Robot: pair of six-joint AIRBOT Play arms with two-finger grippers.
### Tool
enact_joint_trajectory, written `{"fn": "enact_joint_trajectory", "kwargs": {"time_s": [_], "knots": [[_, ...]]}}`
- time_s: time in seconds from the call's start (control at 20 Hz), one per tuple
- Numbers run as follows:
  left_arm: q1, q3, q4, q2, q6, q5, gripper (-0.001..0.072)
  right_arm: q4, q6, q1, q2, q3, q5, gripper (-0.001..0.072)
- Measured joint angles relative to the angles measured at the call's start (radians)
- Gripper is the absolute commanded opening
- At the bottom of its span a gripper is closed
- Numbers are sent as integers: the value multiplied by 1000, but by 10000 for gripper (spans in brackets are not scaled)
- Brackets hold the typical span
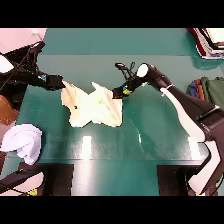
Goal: Fold the shirts.
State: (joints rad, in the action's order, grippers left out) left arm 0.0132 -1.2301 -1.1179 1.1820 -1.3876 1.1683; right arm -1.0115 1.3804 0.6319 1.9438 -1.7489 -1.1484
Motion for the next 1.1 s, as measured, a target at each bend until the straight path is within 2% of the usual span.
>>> {"fn": "enact_joint_trajectory", "kwargs": {"time_s": [0.25, 0.55, 0.8, 1.1], "knots": [[0, -57, -7, -27, 0, 27, 22, -40, -2, -17, 0, -148, -60, 14], [0, -332, -40, -219, -3, 47, 22, -96, 7, -134, -319, -240, -180, 15], [0, -560, -46, -353, -57, 51, 22, -111, 59, -220, -602, -254, -296, 15], [0, -603, -52, -355, -100, 123, 22, -116, 181, -253, -740, -163, -418, 15]]}}
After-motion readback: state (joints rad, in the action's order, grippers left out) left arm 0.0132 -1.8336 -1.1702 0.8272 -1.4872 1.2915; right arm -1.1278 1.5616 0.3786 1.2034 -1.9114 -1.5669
